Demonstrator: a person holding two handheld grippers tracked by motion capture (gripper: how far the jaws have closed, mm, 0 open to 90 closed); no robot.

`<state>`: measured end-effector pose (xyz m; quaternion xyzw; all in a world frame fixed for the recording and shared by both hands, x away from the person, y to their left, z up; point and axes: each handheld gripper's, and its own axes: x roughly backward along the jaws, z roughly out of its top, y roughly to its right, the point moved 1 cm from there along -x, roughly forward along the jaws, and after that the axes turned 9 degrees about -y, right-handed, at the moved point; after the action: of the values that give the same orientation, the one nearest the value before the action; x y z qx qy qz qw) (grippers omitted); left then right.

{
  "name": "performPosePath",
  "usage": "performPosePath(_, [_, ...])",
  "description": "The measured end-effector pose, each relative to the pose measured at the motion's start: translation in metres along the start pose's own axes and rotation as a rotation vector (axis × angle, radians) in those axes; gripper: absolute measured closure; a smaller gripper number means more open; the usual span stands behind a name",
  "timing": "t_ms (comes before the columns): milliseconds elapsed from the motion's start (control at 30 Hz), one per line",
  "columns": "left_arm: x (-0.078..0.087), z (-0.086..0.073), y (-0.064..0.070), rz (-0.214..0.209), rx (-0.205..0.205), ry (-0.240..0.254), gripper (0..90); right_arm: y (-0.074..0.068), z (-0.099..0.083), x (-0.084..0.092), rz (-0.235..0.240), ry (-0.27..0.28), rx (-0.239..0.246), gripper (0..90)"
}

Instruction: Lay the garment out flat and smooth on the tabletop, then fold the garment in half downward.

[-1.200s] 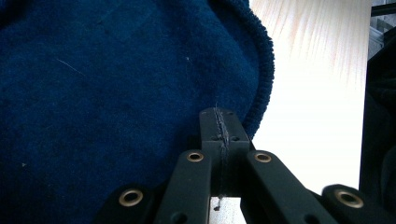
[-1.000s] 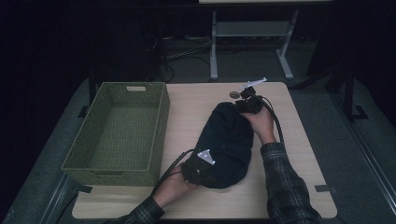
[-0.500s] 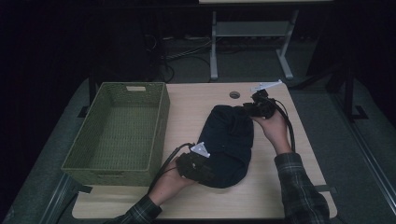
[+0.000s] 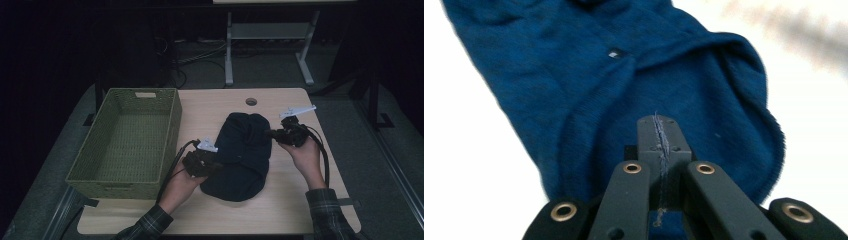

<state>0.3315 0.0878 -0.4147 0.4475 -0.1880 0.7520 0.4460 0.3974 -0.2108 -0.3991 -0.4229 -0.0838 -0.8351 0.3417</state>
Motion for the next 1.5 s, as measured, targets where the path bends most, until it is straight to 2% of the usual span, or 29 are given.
performPosePath(133, [-0.002, 0.007, -0.009, 0.036, 0.028, 0.014, 89.8, -0.01, -0.019, -0.001, 0.008, -0.013, 0.004, 90.0])
performPosePath(267, [-0.006, 0.015, -0.02, 0.044, 0.048, 0.022, 89.9, -0.019, -0.037, -0.004, 0.014, -0.02, 0.013, 90.0])
performPosePath(400, [-0.016, 0.019, -0.029, 0.061, 0.071, 0.015, 89.9, -0.026, -0.051, -0.01, 0.017, -0.053, 0.028, 90.0])
performPosePath(433, [-0.023, 0.019, -0.033, 0.086, 0.071, -0.005, 89.9, -0.03, -0.059, -0.012, 0.018, -0.059, 0.026, 90.0])
performPosePath(467, [-0.023, 0.019, -0.033, 0.086, 0.071, -0.005, 89.9, -0.032, -0.061, -0.014, 0.031, -0.065, 0.018, 90.0])
performPosePath(500, [-0.027, 0.019, -0.035, 0.104, 0.072, -0.018, 89.9, -0.032, -0.061, -0.014, 0.031, -0.065, 0.018, 90.0])
performPosePath(567, [-0.035, 0.016, -0.038, 0.107, 0.071, -0.045, 89.8, -0.037, -0.069, -0.021, 0.042, -0.081, 0.022, 90.0])
performPosePath(633, [-0.041, 0.013, -0.039, 0.123, 0.068, -0.076, 89.8, -0.038, -0.07, -0.023, 0.047, -0.093, 0.024, 90.0])
performPosePath(733, [-0.045, 0.009, -0.043, 0.11, 0.083, -0.097, 89.9, -0.041, -0.073, -0.033, 0.045, -0.144, 0.039, 90.0])
performPosePath(867, [-0.046, 0.008, -0.043, 0.101, 0.078, -0.11, 89.9, -0.041, -0.074, -0.04, 0.04, -0.17, 0.042, 90.0])
performPosePath(933, [-0.047, 0.008, -0.043, 0.09, 0.076, -0.115, 89.9, -0.039, -0.074, -0.04, 0.053, -0.167, 0.029, 90.0])
performPosePath(1100, [-0.047, 0.005, -0.038, 0.046, 0.076, -0.116, 89.9, -0.035, -0.075, -0.038, 0.029, -0.173, 0.023, 90.0])
performPosePath(1400, [-0.048, 0.003, -0.026, 0.002, 0.039, -0.131, 89.9, -0.03, -0.08, -0.034, 0.011, -0.163, 0.009, 90.0])
performPosePath(1500, [-0.049, 0.002, -0.021, -0.014, 0.042, -0.123, 89.9, -0.029, -0.081, -0.032, 0.006, -0.165, 0.006, 90.0])
